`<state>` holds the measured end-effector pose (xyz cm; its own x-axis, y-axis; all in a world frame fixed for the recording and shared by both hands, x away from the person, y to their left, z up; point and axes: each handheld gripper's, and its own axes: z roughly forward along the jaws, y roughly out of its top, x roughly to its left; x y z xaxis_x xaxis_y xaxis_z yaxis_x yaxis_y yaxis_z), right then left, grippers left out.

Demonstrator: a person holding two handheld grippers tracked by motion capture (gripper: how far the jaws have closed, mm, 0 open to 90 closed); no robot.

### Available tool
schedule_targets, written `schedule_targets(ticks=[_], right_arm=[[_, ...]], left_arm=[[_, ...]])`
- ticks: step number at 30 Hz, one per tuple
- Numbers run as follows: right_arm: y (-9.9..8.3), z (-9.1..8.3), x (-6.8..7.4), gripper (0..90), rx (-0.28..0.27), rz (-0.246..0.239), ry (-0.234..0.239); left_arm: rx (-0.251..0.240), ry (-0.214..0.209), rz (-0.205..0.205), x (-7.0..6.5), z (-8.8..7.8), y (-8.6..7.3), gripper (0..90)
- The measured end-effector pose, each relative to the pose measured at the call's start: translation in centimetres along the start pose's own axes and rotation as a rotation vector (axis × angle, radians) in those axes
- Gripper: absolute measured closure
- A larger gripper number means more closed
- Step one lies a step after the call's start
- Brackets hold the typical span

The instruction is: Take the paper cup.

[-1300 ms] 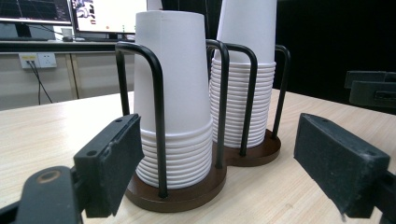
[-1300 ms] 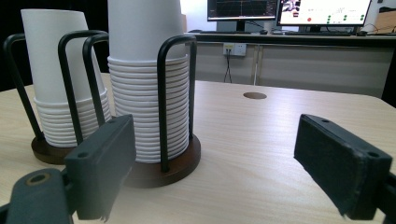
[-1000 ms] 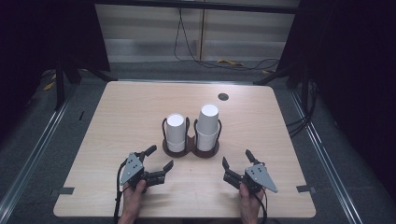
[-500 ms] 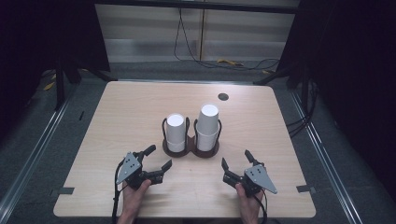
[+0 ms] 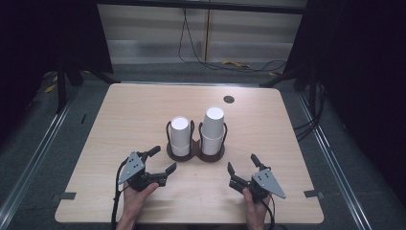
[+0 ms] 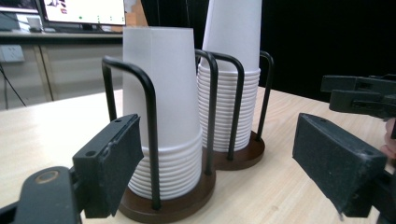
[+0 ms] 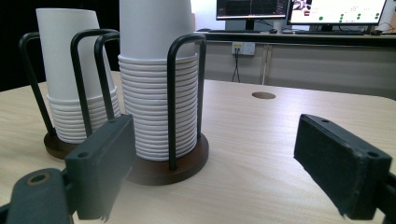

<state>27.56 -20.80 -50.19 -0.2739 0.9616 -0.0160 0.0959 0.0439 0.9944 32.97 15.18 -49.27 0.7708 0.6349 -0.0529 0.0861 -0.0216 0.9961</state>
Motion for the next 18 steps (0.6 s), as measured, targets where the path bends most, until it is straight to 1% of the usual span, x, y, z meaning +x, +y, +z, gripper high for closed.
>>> schedule_targets(ticks=[1, 2, 3, 4, 5, 6, 7, 8, 9, 10, 11, 12, 14, 15, 18], right_arm=[[0.0, 0.0, 0.0, 12.8, -0.002, -0.006, 0.005], [0.0, 0.0, 0.0, 13.0, 0.000, -0.006, 0.005], [0.0, 0.0, 0.0, 13.0, 0.000, -0.006, 0.005], [0.0, 0.0, 0.0, 13.2, 0.000, -0.003, 0.003], [0.0, 0.0, 0.0, 13.3, 0.003, -0.003, 0.016], [0.0, 0.1, 0.0, 13.3, 0.005, -0.002, 0.024], [0.0, 0.1, 0.0, 13.3, 0.004, -0.007, 0.026], [0.0, 0.1, 0.0, 13.3, 0.004, -0.007, 0.026], [0.0, 0.1, 0.0, 13.3, 0.005, -0.015, 0.030], [0.0, 0.1, 0.1, 13.4, 0.010, -0.021, 0.027], [0.0, 0.2, 0.2, 13.4, 0.009, -0.032, 0.029], [0.0, 0.2, 0.2, 13.5, 0.011, -0.031, 0.030], [0.1, 0.1, 0.1, 13.6, 0.014, -0.033, 0.036], [0.1, 0.1, 0.1, 13.6, 0.014, -0.033, 0.036], [0.1, 0.2, 0.1, 13.6, 0.014, -0.030, 0.036]], left_arm=[[-0.001, -0.020, 0.004, 0.1, 0.0, 0.2, 15.6], [-0.001, -0.020, 0.004, 0.1, 0.0, 0.2, 15.6], [-0.002, -0.014, -0.007, 0.1, 0.0, 0.3, 15.6], [0.004, -0.024, 0.010, 0.2, 0.0, 0.5, 15.7], [0.006, -0.025, -0.003, 0.1, 0.0, 0.6, 15.7], [0.015, -0.037, 0.007, 0.3, 0.0, 0.8, 16.4], [0.006, -0.040, -0.023, 0.3, 0.0, 0.9, 17.9], [0.006, -0.040, -0.023, 0.3, 0.0, 0.9, 18.8], [0.016, -0.041, -0.021, 0.4, 0.1, 1.0, 18.8], [0.027, -0.044, -0.003, 0.5, 0.2, 1.2, 18.7], [0.030, -0.046, -0.006, 0.6, 0.3, 1.4, 18.7], [0.034, -0.043, -0.008, 0.6, 0.3, 1.7, 18.7], [0.029, -0.054, -0.003, 0.8, 0.3, 2.3, 18.8], [0.030, -0.052, 0.004, 1.0, 0.3, 2.6, 18.8], [0.026, -0.055, 0.005, 1.3, 0.3, 3.4, 18.9]])
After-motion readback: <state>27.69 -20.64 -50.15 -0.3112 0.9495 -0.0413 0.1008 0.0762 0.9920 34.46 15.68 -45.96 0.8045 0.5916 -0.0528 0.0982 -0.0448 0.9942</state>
